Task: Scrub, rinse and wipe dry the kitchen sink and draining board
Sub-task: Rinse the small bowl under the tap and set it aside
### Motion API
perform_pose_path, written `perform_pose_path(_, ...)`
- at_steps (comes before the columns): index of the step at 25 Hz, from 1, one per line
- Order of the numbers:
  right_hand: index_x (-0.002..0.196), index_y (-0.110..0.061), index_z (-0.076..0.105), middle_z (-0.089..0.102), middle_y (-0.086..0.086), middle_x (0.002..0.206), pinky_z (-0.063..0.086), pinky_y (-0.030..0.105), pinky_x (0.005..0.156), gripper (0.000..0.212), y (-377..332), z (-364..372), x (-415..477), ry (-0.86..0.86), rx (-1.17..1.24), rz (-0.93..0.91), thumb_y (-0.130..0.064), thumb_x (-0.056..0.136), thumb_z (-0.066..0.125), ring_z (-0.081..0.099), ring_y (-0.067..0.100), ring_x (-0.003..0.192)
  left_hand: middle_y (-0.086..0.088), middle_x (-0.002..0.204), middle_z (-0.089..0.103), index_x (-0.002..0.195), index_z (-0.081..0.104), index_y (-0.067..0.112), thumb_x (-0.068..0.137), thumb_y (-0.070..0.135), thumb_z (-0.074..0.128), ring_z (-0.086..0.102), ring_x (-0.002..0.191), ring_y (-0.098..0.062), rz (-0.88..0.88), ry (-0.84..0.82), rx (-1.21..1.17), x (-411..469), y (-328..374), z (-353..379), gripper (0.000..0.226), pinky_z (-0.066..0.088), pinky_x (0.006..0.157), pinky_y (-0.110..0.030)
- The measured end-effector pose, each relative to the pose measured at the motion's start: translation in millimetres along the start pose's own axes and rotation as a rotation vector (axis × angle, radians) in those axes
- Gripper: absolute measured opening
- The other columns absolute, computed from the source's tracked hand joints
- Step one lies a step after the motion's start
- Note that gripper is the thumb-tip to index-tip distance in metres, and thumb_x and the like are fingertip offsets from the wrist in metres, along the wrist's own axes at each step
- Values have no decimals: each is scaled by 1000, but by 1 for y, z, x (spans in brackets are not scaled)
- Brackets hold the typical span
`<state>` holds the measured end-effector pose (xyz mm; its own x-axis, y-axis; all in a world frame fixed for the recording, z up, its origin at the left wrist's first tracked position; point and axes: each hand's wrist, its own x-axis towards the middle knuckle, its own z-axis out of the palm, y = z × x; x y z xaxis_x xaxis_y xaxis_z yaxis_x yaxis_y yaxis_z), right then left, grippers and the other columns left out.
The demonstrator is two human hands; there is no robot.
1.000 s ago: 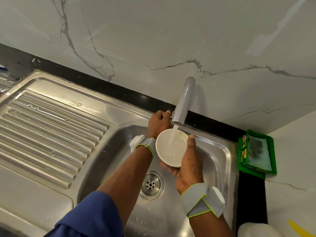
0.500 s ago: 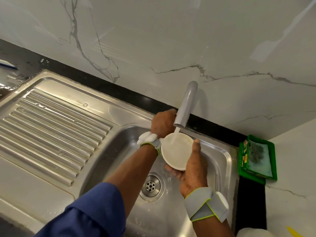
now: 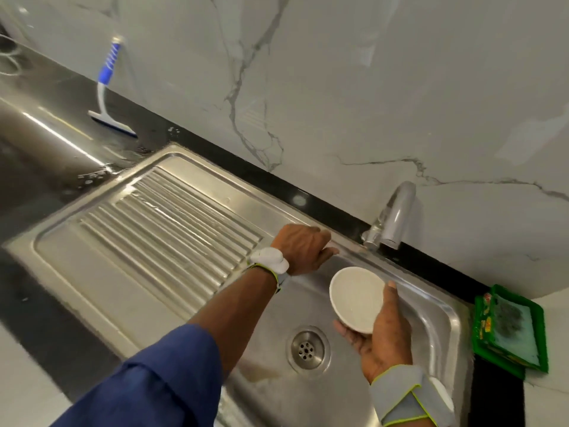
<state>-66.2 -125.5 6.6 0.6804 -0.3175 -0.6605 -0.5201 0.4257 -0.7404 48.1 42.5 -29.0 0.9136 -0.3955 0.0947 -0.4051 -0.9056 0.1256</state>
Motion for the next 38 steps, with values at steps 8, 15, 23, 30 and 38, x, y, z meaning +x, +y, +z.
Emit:
perform_pose_path(8, 127, -21, 57, 63, 18, 125, 60, 43, 54, 64, 69, 96, -28, -161, -128, 86, -69, 86, 60, 66, 44, 104, -6, 90, 59, 91, 57, 17, 103, 53, 44, 59, 78, -31, -240, 225, 108, -163, -124, -2, 40, 38, 68, -38)
perform_pose_path(15, 130, -14, 52, 55, 21, 130, 59, 43, 45, 60, 116, 230, -53, -299, -296, 74, -62, 93, 55, 61, 46, 108, -3, 133, 57, 118, 63, 21, 98, 51, 55, 58, 121, -27, -747, 471, 103, -309, -230, -7, 37, 41, 96, -47)
perform_pose_path(23, 130, -13, 53, 53, 18, 128, 59, 42, 45, 63, 158, 382, -49, -384, -408, -23, -63, 91, 58, 59, 45, 107, -9, 152, 49, 132, 58, 17, 99, 48, 49, 35, 151, -32, -1259, 613, 61, -371, -309, 12, 46, 27, 112, -67)
perform_pose_path(30, 117, -19, 64, 60, 13, 122, 58, 47, 50, 59, 167, 471, -26, -343, -523, -183, -69, 86, 60, 64, 43, 100, -9, 152, 49, 136, 55, 16, 99, 45, 47, 37, 148, -33, -1469, 749, -107, -374, -314, 23, 48, 29, 112, -66)
perform_pose_path(38, 112, -21, 72, 62, 6, 104, 58, 56, 47, 64, 196, 498, -34, -287, -711, -387, -76, 84, 54, 64, 40, 95, -4, 157, 41, 139, 52, 20, 102, 41, 39, 31, 152, -27, -1493, 721, -203, -376, -315, 23, 45, 24, 117, -63)
